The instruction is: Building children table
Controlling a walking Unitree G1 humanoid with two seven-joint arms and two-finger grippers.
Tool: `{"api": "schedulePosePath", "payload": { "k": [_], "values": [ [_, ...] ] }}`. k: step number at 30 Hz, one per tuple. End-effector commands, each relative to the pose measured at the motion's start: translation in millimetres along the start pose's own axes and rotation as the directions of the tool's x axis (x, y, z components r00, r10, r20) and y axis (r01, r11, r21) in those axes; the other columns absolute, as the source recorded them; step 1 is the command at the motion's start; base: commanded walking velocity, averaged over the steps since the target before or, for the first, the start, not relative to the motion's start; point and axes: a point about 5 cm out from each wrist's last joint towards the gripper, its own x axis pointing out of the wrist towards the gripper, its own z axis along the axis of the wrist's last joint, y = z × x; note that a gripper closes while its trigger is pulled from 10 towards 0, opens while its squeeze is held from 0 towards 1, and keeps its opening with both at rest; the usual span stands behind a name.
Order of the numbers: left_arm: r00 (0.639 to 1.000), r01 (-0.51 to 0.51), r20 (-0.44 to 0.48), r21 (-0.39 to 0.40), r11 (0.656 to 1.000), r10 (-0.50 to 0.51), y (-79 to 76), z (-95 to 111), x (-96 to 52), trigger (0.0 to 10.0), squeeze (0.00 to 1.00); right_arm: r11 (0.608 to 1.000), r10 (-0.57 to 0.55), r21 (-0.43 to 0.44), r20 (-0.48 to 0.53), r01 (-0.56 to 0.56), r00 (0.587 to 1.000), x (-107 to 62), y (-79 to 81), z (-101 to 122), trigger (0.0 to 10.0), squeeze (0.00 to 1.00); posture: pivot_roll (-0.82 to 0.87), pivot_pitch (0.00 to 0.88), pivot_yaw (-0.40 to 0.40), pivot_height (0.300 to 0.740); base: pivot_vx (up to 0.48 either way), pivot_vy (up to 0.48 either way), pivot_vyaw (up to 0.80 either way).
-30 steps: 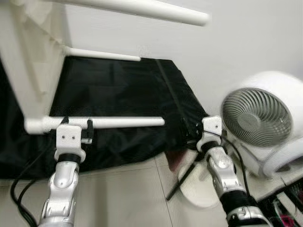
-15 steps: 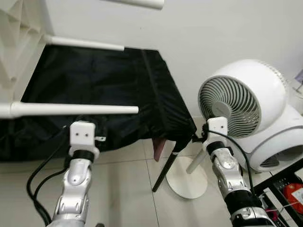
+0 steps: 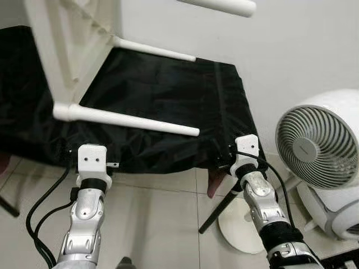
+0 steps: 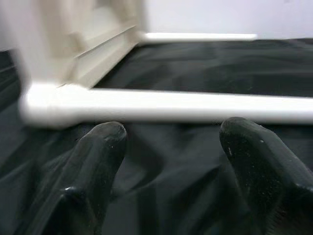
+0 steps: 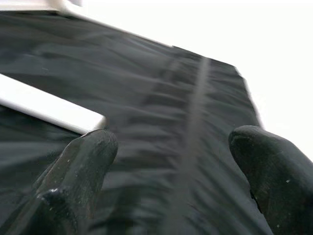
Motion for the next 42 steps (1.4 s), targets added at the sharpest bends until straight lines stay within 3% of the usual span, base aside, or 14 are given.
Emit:
{"api": "schedulePosePath", "payload": {
  "k": [1, 8, 14, 27, 42],
  "values": [
    [1.000, -0.007, -0.019, -0.003, 1.000, 0.007, -4.7, -0.6, 0.4, 10.0, 0.00, 1.000, -0.020, 0.006, -0.002, 0.020, 1.000, -2.4, -5.4, -0.8, 10.0, 0.00, 0.19, 0.017, -0.121, 0.740, 0.000, 0.000, 0.00],
    [1.000, -0.015, -0.008, -0.030, 0.999, 0.014, 1.5, 6.5, 3.8, 10.0, 0.00, 0.999, -0.043, 0.011, 0.024, 0.043, 0.999, -2.6, -7.9, 4.6, 10.0, 0.00, 0.19, 0.011, -0.110, 0.740, 0.000, 0.000, 0.00],
    [1.000, -0.024, 0.009, -0.013, 1.000, 0.024, 12.5, 12.1, 11.3, 10.0, 0.00, 0.998, -0.054, 0.018, 0.040, 0.053, 0.998, -1.5, -8.5, 7.8, 10.0, 0.00, 0.19, 0.000, -0.103, 0.740, 0.000, 0.413, 0.00],
    [1.000, -0.016, 0.011, -0.007, 1.000, 0.016, 11.8, 14.4, 12.3, 10.0, 0.00, 0.998, -0.058, 0.019, 0.040, 0.057, 0.998, -3.9, -8.1, 6.7, 10.0, 0.00, 0.20, 0.000, -0.104, 0.740, 0.000, 0.446, 0.00],
    [0.998, -0.063, 0.024, 0.058, 0.996, 0.062, 19.0, 18.8, 11.8, 10.0, 0.00, 0.999, -0.054, 0.004, 0.032, 0.054, 0.998, -4.6, -7.5, 5.4, 10.0, 0.00, 0.20, 0.000, -0.109, 0.740, 0.000, 0.000, 0.00]
  ]
}}
